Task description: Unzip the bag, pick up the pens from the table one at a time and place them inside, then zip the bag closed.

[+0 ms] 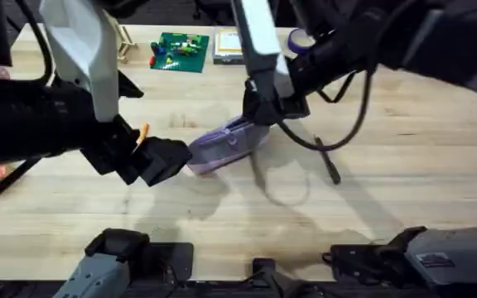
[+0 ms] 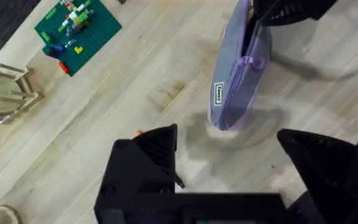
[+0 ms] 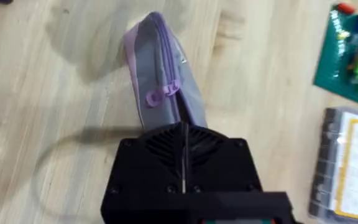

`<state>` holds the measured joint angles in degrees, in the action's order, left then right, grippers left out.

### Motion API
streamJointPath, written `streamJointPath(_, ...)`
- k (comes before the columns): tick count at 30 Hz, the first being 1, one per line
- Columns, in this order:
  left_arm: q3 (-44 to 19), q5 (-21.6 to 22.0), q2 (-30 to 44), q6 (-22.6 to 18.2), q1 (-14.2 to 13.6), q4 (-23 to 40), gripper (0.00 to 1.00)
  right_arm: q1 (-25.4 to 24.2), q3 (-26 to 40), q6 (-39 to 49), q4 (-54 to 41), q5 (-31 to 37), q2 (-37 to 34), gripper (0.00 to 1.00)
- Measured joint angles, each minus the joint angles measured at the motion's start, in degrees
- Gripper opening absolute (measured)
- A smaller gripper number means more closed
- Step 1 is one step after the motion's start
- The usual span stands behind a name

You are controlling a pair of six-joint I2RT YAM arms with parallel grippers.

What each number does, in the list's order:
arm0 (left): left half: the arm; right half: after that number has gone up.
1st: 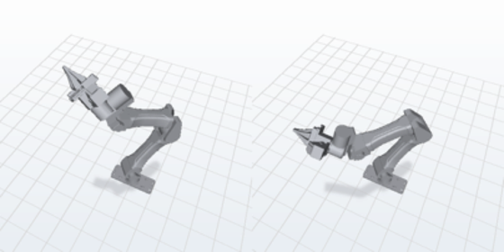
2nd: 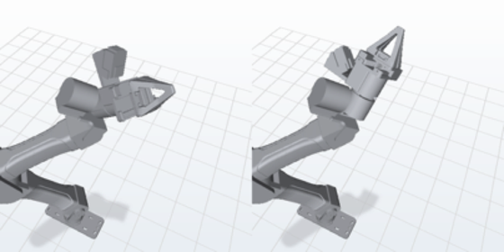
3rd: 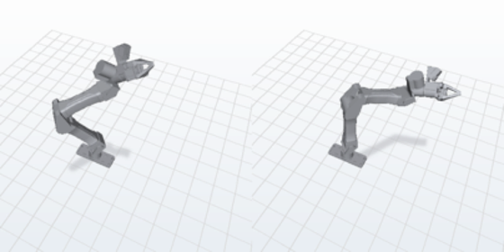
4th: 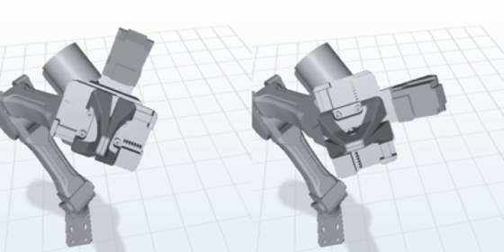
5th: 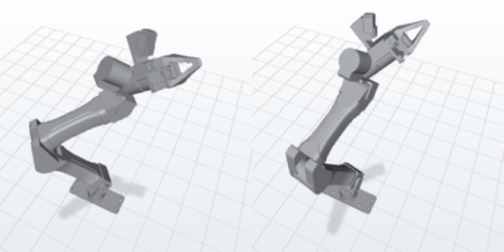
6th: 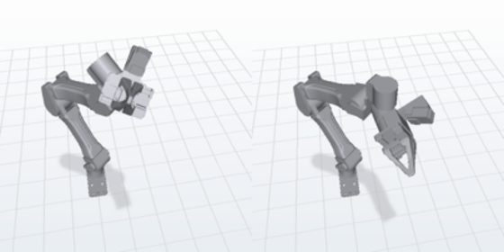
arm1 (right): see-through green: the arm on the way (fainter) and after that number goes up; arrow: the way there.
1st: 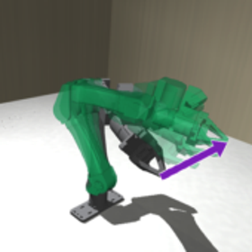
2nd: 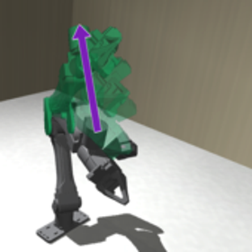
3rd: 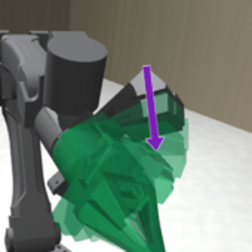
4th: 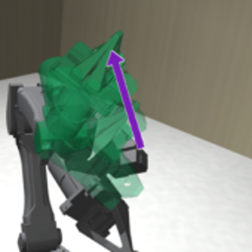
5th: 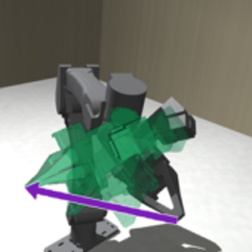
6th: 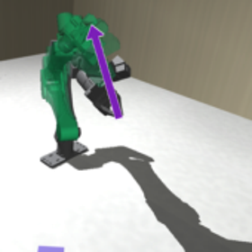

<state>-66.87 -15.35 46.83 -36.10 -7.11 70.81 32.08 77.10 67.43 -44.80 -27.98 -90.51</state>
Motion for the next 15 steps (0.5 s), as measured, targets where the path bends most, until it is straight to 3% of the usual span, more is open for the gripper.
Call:
streamJointPath(8,0.0,0.0,0.0,0.0,0.0,1.0,0.993,0.0,0.0,0.4,2.3,0.0,-6.7,0.029)
streamJointPath(15,0.0,0.0,0.0,0.0,0.0,1.0,0.993,0.0,0.0,0.4,5.1,-0.3,-8.5,0.03)
